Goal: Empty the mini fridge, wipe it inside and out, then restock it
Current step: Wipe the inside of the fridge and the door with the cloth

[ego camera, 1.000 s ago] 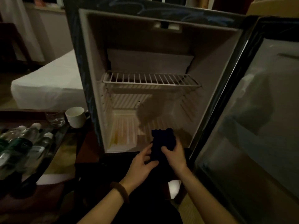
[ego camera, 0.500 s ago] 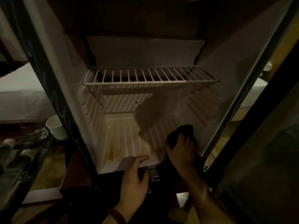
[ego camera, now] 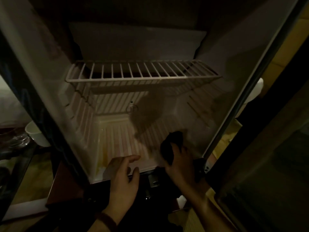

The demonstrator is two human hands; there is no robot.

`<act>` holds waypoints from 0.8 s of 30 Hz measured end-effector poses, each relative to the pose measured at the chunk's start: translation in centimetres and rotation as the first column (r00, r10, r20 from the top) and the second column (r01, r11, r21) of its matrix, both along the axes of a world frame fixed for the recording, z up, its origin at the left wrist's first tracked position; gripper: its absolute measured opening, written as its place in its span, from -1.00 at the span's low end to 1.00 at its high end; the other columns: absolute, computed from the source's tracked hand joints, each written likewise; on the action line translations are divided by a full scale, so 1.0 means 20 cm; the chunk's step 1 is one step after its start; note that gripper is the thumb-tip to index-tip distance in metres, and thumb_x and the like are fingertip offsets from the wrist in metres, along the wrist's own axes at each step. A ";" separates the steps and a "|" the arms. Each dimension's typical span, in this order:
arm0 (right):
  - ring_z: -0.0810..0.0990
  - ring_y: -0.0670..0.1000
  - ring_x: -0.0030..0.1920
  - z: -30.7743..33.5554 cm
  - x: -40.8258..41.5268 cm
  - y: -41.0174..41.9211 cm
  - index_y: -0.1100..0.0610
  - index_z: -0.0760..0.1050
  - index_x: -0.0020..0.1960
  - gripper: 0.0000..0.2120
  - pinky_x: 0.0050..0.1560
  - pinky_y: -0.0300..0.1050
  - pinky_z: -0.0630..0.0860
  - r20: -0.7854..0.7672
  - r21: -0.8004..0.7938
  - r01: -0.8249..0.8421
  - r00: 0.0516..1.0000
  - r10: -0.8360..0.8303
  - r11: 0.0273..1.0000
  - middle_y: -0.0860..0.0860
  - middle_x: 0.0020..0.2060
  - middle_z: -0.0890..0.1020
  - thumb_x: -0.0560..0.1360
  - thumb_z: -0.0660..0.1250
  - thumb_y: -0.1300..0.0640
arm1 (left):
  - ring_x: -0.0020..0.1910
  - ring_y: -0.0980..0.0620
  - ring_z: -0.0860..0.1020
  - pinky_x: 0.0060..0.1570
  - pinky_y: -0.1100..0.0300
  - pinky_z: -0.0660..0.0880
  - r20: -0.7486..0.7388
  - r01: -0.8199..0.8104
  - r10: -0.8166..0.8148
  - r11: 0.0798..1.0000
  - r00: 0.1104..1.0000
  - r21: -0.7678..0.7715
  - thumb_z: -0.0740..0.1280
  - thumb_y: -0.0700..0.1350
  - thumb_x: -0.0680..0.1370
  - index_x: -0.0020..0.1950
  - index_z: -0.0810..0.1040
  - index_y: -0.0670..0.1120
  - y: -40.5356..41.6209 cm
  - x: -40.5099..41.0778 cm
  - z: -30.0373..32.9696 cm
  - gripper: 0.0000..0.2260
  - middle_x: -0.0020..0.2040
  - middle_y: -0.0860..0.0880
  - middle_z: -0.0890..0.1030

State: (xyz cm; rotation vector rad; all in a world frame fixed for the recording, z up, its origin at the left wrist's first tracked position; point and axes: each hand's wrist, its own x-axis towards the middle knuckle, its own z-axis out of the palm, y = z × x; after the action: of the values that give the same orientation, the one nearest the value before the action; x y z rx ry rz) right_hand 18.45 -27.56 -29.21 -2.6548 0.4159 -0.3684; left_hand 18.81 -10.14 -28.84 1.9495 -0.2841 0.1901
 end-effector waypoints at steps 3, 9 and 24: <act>0.50 0.41 0.07 -0.02 0.07 -0.14 0.32 0.47 0.22 -0.46 0.09 0.26 0.46 0.063 -0.017 0.155 0.986 -0.154 0.988 0.38 0.06 0.53 0.30 0.49 0.17 | -0.02 0.16 0.49 0.00 0.51 0.34 0.011 0.017 -0.017 1.000 1.000 0.001 0.32 -0.36 0.46 -0.05 0.47 0.18 0.05 -0.04 -0.04 -0.61 0.03 0.08 0.48; 0.52 0.41 0.00 -0.03 0.07 -0.15 0.30 0.49 0.16 -0.47 0.00 0.29 0.49 0.068 -0.061 0.125 0.990 -0.120 0.990 0.35 0.01 0.55 0.23 0.53 0.22 | -0.01 0.22 0.51 0.01 0.44 0.39 0.039 0.028 -0.027 1.000 0.999 -0.014 0.30 -0.33 0.44 -0.09 0.51 0.14 0.11 -0.06 -0.04 -0.67 -0.02 0.27 0.52; 0.38 0.27 0.29 0.02 0.11 -0.22 0.28 0.36 0.33 -0.37 0.26 0.07 0.39 -0.024 -0.099 -0.019 1.000 0.017 0.995 0.26 0.33 0.36 0.40 0.40 -0.05 | -0.02 0.26 0.53 0.02 0.43 0.41 0.044 0.023 -0.022 1.000 0.999 -0.016 0.31 -0.40 0.44 -0.06 0.48 0.19 0.07 -0.09 -0.01 -0.56 -0.02 0.28 0.50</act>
State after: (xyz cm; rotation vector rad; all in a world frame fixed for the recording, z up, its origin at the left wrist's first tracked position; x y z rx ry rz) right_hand 20.72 -32.02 -28.76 -2.7602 0.3902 -0.3627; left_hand 17.09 -8.83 -28.94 1.9269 -0.3326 0.2200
